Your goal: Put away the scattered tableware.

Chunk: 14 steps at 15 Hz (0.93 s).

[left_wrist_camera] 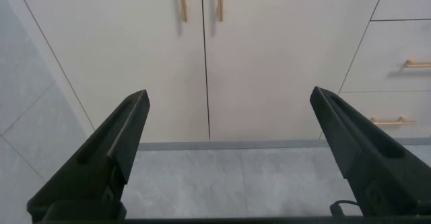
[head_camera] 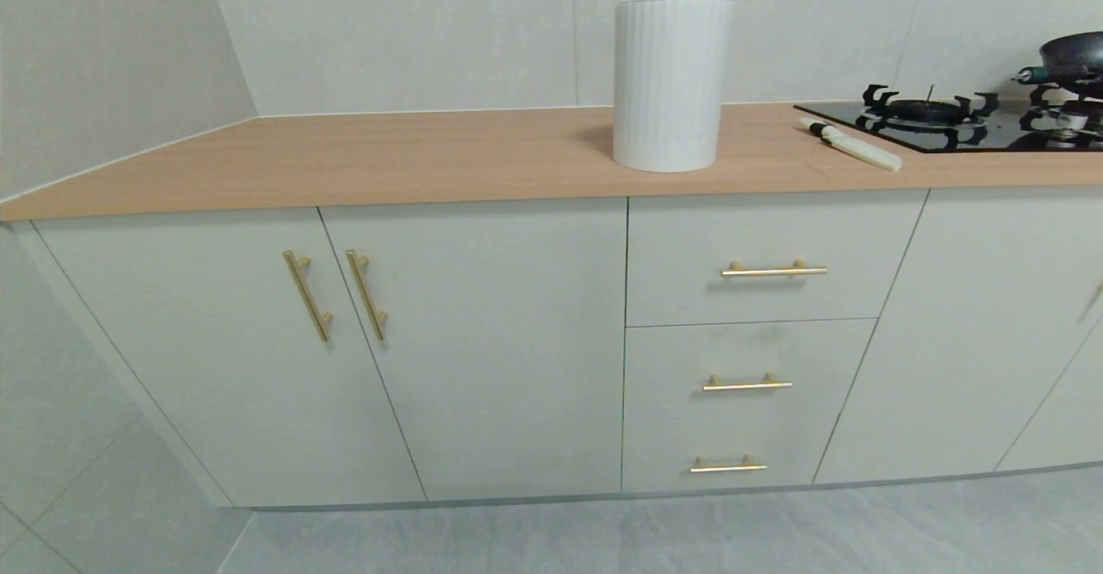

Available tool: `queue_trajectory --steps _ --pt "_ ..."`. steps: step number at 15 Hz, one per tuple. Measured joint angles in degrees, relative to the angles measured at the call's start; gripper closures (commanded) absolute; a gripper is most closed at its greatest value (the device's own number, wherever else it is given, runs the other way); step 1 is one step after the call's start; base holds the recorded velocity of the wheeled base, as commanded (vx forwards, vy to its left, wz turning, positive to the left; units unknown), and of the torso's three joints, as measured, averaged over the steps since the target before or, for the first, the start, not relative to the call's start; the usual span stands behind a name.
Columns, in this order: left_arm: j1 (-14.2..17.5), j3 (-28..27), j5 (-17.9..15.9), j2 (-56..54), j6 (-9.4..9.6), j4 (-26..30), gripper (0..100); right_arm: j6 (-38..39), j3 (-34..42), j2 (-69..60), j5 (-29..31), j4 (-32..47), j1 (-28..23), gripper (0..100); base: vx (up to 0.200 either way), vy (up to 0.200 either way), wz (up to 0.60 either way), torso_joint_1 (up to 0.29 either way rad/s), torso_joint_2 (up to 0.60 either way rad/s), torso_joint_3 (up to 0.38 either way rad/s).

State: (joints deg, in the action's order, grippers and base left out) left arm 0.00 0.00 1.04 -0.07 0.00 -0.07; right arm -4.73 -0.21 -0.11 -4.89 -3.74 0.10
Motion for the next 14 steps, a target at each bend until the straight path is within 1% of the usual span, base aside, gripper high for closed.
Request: queue_trajectory --steps 2,7,14 --pt "0.0 0.0 0.0 0.0 0.0 0.0 0 -1.5 0.1 0.0 0.3 2.7 0.0 0 0.0 0.0 0.0 0.0 0.0 0.0" --pt "0.0 0.0 0.0 0.0 0.02 0.0 0 -1.6 0.2 0.0 0.8 2.5 0.0 0 0.0 0.0 0.0 0.0 0.0 0.0" --pt "0.0 0.0 0.0 0.0 0.0 0.0 0 -0.7 0.2 0.0 1.5 2.5 0.0 0 0.2 0.0 0.0 0.006 0.0 0.002"
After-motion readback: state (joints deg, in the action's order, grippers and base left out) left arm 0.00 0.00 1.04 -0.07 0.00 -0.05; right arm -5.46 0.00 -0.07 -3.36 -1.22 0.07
